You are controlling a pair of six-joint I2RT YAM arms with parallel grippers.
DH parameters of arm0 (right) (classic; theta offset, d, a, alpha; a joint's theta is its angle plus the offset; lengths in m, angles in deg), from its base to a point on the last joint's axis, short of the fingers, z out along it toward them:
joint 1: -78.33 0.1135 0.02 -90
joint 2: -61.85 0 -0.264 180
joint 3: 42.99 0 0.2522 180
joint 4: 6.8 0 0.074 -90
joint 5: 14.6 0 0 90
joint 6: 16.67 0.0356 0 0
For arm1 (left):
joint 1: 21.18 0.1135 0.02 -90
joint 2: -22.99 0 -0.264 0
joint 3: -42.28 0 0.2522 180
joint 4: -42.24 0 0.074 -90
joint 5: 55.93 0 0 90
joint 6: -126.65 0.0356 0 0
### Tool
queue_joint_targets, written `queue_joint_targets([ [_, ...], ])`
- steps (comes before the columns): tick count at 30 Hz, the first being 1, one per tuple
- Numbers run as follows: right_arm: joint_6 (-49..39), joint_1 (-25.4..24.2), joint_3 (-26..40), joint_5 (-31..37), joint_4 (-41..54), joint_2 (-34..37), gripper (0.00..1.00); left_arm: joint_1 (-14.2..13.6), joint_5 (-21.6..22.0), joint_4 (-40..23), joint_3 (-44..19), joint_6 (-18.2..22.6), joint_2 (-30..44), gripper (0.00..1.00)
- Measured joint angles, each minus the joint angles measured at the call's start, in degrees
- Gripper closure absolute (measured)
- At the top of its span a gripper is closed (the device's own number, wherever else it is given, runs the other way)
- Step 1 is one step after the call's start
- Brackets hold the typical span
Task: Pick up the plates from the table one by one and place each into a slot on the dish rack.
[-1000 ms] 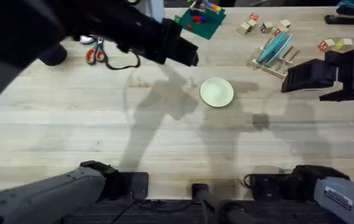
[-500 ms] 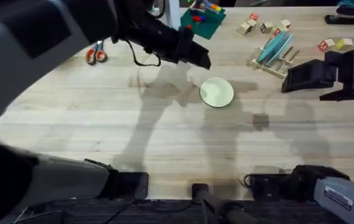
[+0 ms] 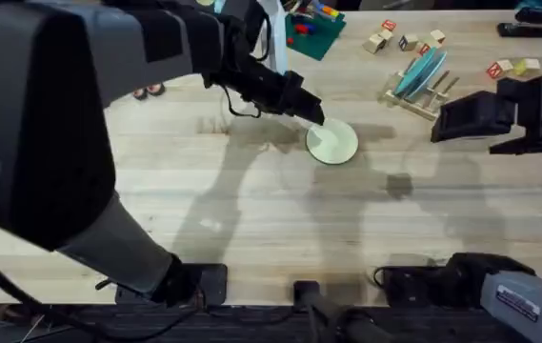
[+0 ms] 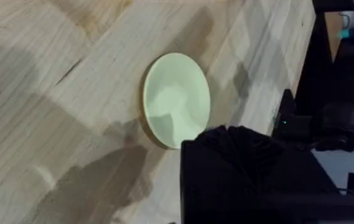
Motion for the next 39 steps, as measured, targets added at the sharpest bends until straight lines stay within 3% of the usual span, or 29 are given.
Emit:
queue_joint_targets([
  [23, 0.0, 0.0, 0.0, 0.0, 0.0, 0.0, 0.005, -2.0, -0.6, 5.3, 1.1, -0.8, 10.9, 0.958],
  [31, 0.0, 0.0, 0.0, 0.0, 0.0, 0.0, 0.005, -2.0, -3.6, 11.1, 1.1, -3.8, 13.4, 0.958],
  [39, 0.0, 0.0, 0.0, 0.0, 0.0, 0.0, 0.005, -1.8, -6.4, 11.8, 1.0, -4.8, 15.0, 0.958],
])
